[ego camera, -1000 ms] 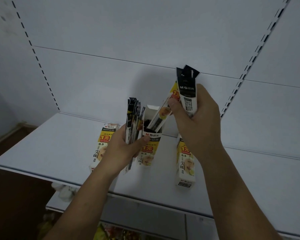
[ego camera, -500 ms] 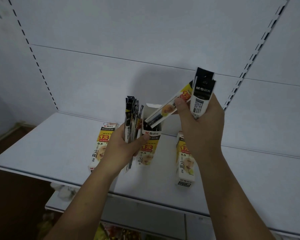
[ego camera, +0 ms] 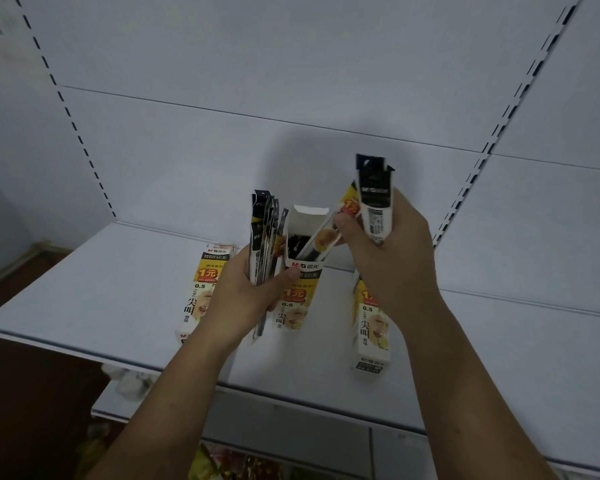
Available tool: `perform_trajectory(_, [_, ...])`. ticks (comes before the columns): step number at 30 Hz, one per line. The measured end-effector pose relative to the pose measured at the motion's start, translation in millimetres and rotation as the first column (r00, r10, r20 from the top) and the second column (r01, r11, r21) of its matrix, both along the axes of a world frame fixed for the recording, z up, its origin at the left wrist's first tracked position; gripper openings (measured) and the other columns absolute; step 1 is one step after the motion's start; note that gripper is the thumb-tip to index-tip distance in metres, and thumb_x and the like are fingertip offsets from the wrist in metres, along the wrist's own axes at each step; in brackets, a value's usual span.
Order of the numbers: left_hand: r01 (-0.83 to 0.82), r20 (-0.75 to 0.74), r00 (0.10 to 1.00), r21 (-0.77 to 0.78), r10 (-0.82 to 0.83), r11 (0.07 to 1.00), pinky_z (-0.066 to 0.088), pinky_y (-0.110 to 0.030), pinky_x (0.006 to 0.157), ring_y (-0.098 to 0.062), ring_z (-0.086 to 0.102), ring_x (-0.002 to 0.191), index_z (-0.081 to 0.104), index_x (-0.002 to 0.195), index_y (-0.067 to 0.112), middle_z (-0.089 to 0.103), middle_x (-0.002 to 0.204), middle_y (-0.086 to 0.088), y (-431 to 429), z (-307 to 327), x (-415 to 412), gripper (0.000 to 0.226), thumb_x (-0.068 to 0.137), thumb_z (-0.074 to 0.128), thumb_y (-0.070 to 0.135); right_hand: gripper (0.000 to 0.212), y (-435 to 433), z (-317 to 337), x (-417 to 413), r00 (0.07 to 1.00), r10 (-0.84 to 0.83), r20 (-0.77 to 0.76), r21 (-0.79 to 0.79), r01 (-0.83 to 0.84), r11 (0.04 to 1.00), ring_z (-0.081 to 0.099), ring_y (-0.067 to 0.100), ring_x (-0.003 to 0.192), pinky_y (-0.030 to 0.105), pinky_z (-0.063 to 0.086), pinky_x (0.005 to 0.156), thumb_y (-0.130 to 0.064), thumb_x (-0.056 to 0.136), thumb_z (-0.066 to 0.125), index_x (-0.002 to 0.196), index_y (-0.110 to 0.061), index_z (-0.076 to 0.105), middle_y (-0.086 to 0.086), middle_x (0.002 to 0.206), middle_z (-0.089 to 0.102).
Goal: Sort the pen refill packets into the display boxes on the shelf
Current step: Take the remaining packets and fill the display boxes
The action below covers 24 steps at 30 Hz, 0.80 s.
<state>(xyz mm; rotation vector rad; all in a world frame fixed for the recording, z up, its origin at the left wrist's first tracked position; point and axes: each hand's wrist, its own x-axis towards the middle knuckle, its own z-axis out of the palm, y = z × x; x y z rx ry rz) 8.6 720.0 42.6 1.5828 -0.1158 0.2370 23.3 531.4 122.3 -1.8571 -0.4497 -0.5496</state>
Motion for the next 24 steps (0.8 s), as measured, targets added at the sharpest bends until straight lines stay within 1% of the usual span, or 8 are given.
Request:
perform_trajectory(3, [0.0, -0.003, 1.0, -0.007, 0.0, 1.0, 0.05, -0.037, 0.058, -0.018, 0.058, 0.059, 0.07, 0.1, 0.026, 0.067, 0.069, 0.004, -0.9, -0.8, 0.7, 0.013, 0.093, 0.077, 0.018, 0.018, 4.1, 6.6, 0.1, 0.998, 0.069, -0.007, -0.135, -0.069, 0.988, 0.062, -0.005, 0.066, 0.008, 0.042, 0.058, -0.014, 0.1, 0.068, 0.091, -0.024, 0.057, -0.031, 0.074, 0.065])
perform_trajectory(5, [0.001, -0.004, 1.0, -0.012, -0.001, 1.0, 0.051, -0.036, 0.057, -0.018, 0.058, 0.059, 0.07, 0.103, 0.026, 0.068, 0.071, 0.003, -0.3, -1.0, 1.1, 0.014, 0.093, 0.077, 0.018, 0.024, 8.2, 9.9, 0.9, 0.995, 0.1, -0.022, -0.206, -0.102, 0.973, 0.06, -0.008, 0.064, 0.005, 0.04, 0.055, -0.014, 0.1, 0.068, 0.089, -0.029, 0.053, -0.037, 0.072, 0.061])
perform_trajectory(8, [-0.006, -0.01, 1.0, -0.016, 0.006, 1.0, 0.051, -0.037, 0.057, -0.019, 0.057, 0.059, 0.07, 0.104, 0.027, 0.068, 0.072, 0.002, 1.8, -1.5, 1.6, 0.015, 0.092, 0.077, 0.02, 0.02, 11.2, 10.9, 2.8, 0.992, 0.125, -0.034, -0.268, -0.129, 0.955, 0.059, -0.005, 0.062, 0.007, 0.04, 0.053, -0.02, 0.1, 0.067, 0.091, -0.029, 0.053, -0.035, 0.072, 0.061])
perform_trajectory(11, [-0.012, -0.006, 1.0, 0.009, 0.013, 1.0, 0.052, -0.038, 0.058, -0.019, 0.058, 0.059, 0.069, 0.102, 0.027, 0.069, 0.072, 0.002, 2.8, -1.9, 1.4, 0.013, 0.094, 0.076, 0.02, 0.009, 11.2, 8.8, 4.5, 0.988, 0.145, -0.051, -0.279, -0.153, 0.948, 0.061, -0.001, 0.064, 0.009, 0.042, 0.054, -0.022, 0.101, 0.067, 0.099, -0.019, 0.059, -0.026, 0.077, 0.066])
perform_trajectory(15, [-0.009, -0.006, 1.0, 0.011, 0.009, 1.0, 0.053, -0.036, 0.058, -0.015, 0.06, 0.06, 0.069, 0.103, 0.027, 0.07, 0.072, 0.003, 2.8, -0.6, -0.5, 0.014, 0.093, 0.077, 0.021, 0.011, 10.6, 11.0, 4.3, 0.986, 0.153, -0.07, -0.283, -0.167, 0.944, 0.065, 0.0, 0.071, 0.01, 0.046, 0.058, -0.02, 0.1, 0.067, 0.107, -0.012, 0.062, -0.015, 0.081, 0.07])
perform_trajectory(17, [0.001, -0.01, 1.0, 0.014, -0.001, 1.0, 0.052, -0.034, 0.057, -0.011, 0.06, 0.059, 0.069, 0.102, 0.026, 0.069, 0.07, 0.005, 1.4, 1.4, -1.7, 0.014, 0.092, 0.077, 0.021, 0.008, 7.5, 14.4, 5.0, 0.989, 0.142, -0.046, -0.279, -0.149, 0.949, 0.065, -0.001, 0.074, 0.009, 0.045, 0.06, -0.02, 0.1, 0.067, 0.106, -0.017, 0.063, -0.017, 0.082, 0.07])
perform_trajectory(20, [0.01, -0.019, 1.0, 0.009, -0.01, 1.0, 0.052, -0.035, 0.057, -0.01, 0.06, 0.058, 0.069, 0.102, 0.025, 0.07, 0.068, 0.007, 0.2, 2.6, -1.8, 0.014, 0.092, 0.076, 0.019, 0.009, 3.2, 19.5, 5.8, 0.988, 0.151, -0.022, -0.261, -0.152, 0.953, 0.063, -0.004, 0.072, 0.007, 0.041, 0.06, -0.017, 0.101, 0.066, 0.102, -0.023, 0.06, -0.03, 0.078, 0.065])
perform_trajectory(24, [0.001, -0.001, 1.0, 0.002, -0.001, 1.0, 0.05, -0.037, 0.057, -0.016, 0.058, 0.058, 0.07, 0.101, 0.028, 0.068, 0.068, 0.004, 1.3, 0.6, -0.2, 0.014, 0.092, 0.077, 0.019, 0.007, 4.5, 14.7, 7.8, 0.987, 0.151, -0.05, -0.339, -0.159, 0.927, 0.061, -0.003, 0.069, 0.008, 0.041, 0.057, -0.02, 0.1, 0.067, 0.102, -0.018, 0.06, -0.029, 0.074, 0.063])
